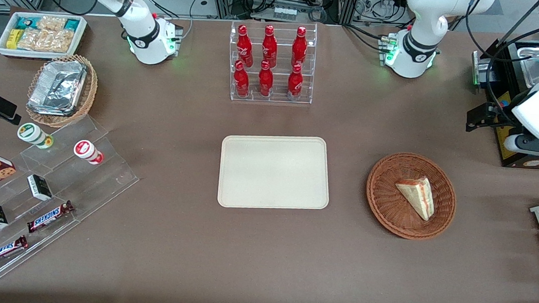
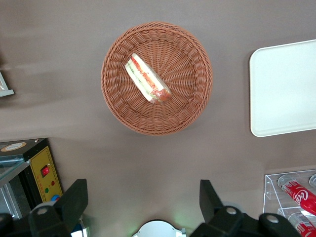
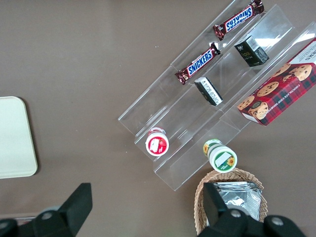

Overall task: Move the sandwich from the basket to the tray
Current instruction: 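Move the left gripper over the wicker basket above the wrapped sandwich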

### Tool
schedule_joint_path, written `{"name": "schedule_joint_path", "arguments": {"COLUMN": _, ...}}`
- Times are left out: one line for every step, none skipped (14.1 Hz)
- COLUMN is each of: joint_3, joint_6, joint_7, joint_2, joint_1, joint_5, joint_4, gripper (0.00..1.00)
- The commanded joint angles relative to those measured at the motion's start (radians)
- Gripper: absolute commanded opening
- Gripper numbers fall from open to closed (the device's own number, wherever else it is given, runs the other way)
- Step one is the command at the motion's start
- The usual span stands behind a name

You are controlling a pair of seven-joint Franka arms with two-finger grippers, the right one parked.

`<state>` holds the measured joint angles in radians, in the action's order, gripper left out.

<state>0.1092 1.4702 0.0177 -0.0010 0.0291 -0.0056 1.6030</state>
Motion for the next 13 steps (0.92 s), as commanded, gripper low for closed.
{"name": "schedule_joint_path", "arguments": {"joint_3": 0.009, "joint_6": -0.007, "joint_7": 0.019, "joint_2": 0.002, "joint_1": 0.011, "joint_5": -0.005, "joint_4": -0.012, "gripper": 1.00}}
{"name": "schedule_joint_path", "arguments": {"joint_3": 0.007, "joint_6": 0.001, "joint_7": 0.018, "joint_2": 0.004, "joint_1": 0.011, "joint_5": -0.005, "joint_4": -0.008, "gripper": 1.00}}
{"name": "schedule_joint_path", "arguments": {"joint_3": 0.007, "joint_6": 0.013, "joint_7": 0.019, "joint_2": 0.006, "joint_1": 0.011, "joint_5": -0.002, "joint_4": -0.002, "gripper": 1.00}}
{"name": "schedule_joint_path", "arguments": {"joint_3": 0.007, "joint_6": 0.028, "joint_7": 0.022, "joint_2": 0.006, "joint_1": 0.011, "joint_5": -0.002, "joint_4": 0.015, "gripper": 1.00}}
{"name": "schedule_joint_path", "arguments": {"joint_3": 0.007, "joint_6": 0.048, "joint_7": 0.022, "joint_2": 0.006, "joint_1": 0.014, "joint_5": -0.004, "joint_4": 0.040, "gripper": 1.00}}
{"name": "schedule_joint_path", "arguments": {"joint_3": 0.006, "joint_6": 0.080, "joint_7": 0.022, "joint_2": 0.006, "joint_1": 0.014, "joint_5": -0.004, "joint_4": 0.076, "gripper": 1.00}}
{"name": "schedule_joint_path", "arguments": {"joint_3": 0.006, "joint_6": 0.119, "joint_7": 0.021, "joint_2": 0.006, "joint_1": 0.012, "joint_5": -0.004, "joint_4": 0.118, "gripper": 1.00}}
{"name": "schedule_joint_path", "arguments": {"joint_3": 0.006, "joint_6": 0.165, "joint_7": 0.021, "joint_2": 0.004, "joint_1": 0.012, "joint_5": -0.004, "joint_4": 0.162, "gripper": 1.00}}
{"name": "schedule_joint_path", "arguments": {"joint_3": 0.006, "joint_6": 0.221, "joint_7": 0.018, "joint_2": 0.006, "joint_1": 0.012, "joint_5": -0.004, "joint_4": 0.210, "gripper": 1.00}}
{"name": "schedule_joint_path", "arguments": {"joint_3": 0.006, "joint_6": 0.281, "joint_7": 0.016, "joint_2": 0.007, "joint_1": 0.012, "joint_5": -0.004, "joint_4": 0.257, "gripper": 1.00}}
{"name": "schedule_joint_path", "arguments": {"joint_3": 0.006, "joint_6": 0.348, "joint_7": 0.011, "joint_2": 0.006, "joint_1": 0.011, "joint_5": -0.004, "joint_4": 0.312, "gripper": 1.00}}
{"name": "schedule_joint_path", "arguments": {"joint_3": 0.006, "joint_6": 0.414, "joint_7": 0.010, "joint_2": 0.006, "joint_1": 0.011, "joint_5": -0.004, "joint_4": 0.363, "gripper": 1.00}}
{"name": "schedule_joint_path", "arguments": {"joint_3": 0.006, "joint_6": 0.473, "joint_7": 0.008, "joint_2": 0.007, "joint_1": 0.011, "joint_5": -0.004, "joint_4": 0.408, "gripper": 1.00}}
